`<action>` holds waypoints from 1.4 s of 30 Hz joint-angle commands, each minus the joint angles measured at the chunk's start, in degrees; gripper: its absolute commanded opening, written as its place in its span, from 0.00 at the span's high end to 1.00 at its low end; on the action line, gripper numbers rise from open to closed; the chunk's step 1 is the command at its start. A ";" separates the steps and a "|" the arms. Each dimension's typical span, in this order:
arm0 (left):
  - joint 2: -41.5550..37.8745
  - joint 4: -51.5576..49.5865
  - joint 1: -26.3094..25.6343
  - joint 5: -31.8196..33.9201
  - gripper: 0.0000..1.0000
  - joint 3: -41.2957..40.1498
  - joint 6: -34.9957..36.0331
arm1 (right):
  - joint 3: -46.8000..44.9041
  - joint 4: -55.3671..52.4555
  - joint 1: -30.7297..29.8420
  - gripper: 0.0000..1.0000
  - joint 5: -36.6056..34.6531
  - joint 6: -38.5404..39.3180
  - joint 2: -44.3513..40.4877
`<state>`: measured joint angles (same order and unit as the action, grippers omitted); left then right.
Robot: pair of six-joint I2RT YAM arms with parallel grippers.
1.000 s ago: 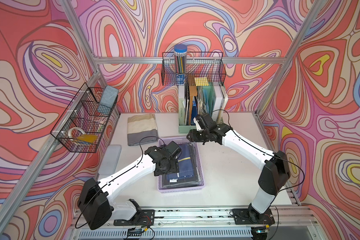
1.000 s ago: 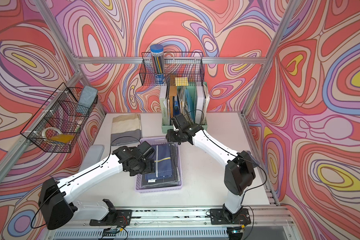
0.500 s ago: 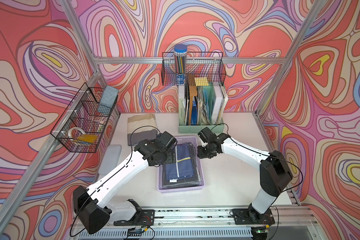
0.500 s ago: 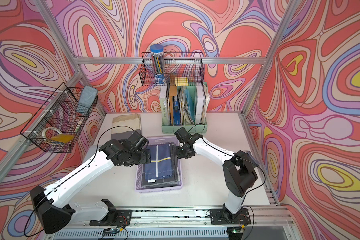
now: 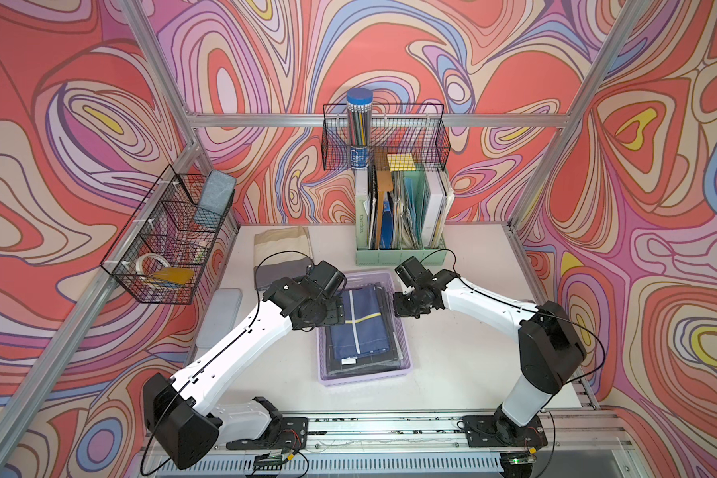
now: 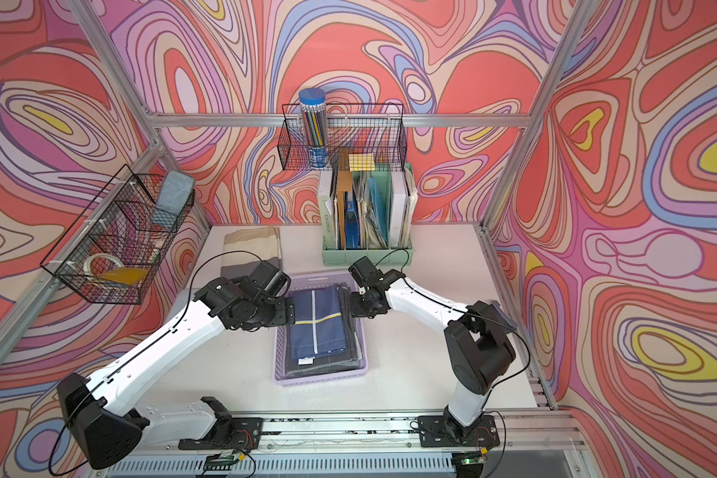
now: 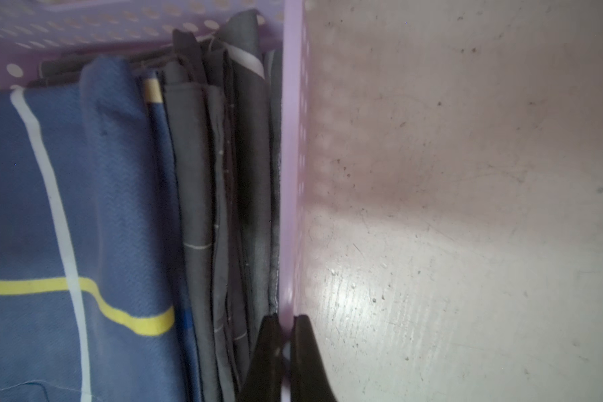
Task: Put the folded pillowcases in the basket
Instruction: Move the basket to the center of the board, then move the pillowcase to the center of the board.
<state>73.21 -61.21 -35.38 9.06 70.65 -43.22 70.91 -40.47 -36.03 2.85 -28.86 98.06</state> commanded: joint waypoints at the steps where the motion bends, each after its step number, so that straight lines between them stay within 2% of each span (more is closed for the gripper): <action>1: 0.53 0.71 2.08 -0.73 0.12 2.35 3.40 | -4.97 -5.28 2.28 1.00 -5.96 -0.32 -3.16; 5: 3.59 1.73 4.35 -0.71 0.12 5.68 6.13 | -8.33 -7.38 6.40 1.00 -7.30 1.47 -7.76; 9: 8.60 4.07 8.26 -4.60 0.13 8.15 8.61 | -10.09 -9.11 13.92 1.00 -8.44 5.74 -11.95; 12: 13.37 4.27 11.00 -4.26 0.14 10.52 10.17 | -9.68 -10.56 17.98 1.00 -10.29 8.73 -12.81; 13: 15.23 3.92 11.87 -3.95 0.14 11.94 10.73 | -9.49 -10.77 18.65 0.94 -11.09 8.92 -12.92; 15: 19.36 2.59 13.40 -2.79 0.15 15.44 11.43 | -9.18 -10.62 18.92 0.76 -10.82 8.80 -12.70; 17: 23.55 2.24 15.34 -1.95 0.14 18.82 12.17 | -8.63 -10.32 18.94 0.75 -11.58 8.47 -12.41; 22: 33.21 3.05 19.29 -0.63 0.15 25.15 14.09 | -7.11 -8.67 18.98 0.52 -8.66 8.38 -14.62; 24: 37.01 3.51 20.99 -1.38 0.15 26.81 13.91 | -6.57 -8.16 18.98 0.46 -8.13 8.22 -16.28; 28: 44.29 4.27 23.99 -3.09 0.16 30.87 13.40 | -4.95 -9.20 18.93 0.44 -8.33 8.36 -18.95; 32: 52.36 1.02 25.17 -1.50 0.17 39.73 13.08 | -5.00 -8.31 18.95 0.44 -4.59 8.02 -21.87; 34: 55.61 0.15 25.59 -0.90 0.21 43.92 12.30 | -5.25 -7.66 18.90 0.44 -2.93 7.53 -22.54; 39: 63.56 -3.87 26.21 -1.48 0.25 54.39 11.64 | -5.35 -6.83 18.89 0.45 -1.38 7.59 -22.41; 42: 67.13 -6.05 27.39 -5.34 0.25 56.61 10.56 | -4.83 -6.23 18.89 0.45 -0.45 7.68 -22.01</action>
<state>137.38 -61.93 -9.28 6.13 125.23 -31.35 64.95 -48.16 -16.86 0.62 -20.69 75.81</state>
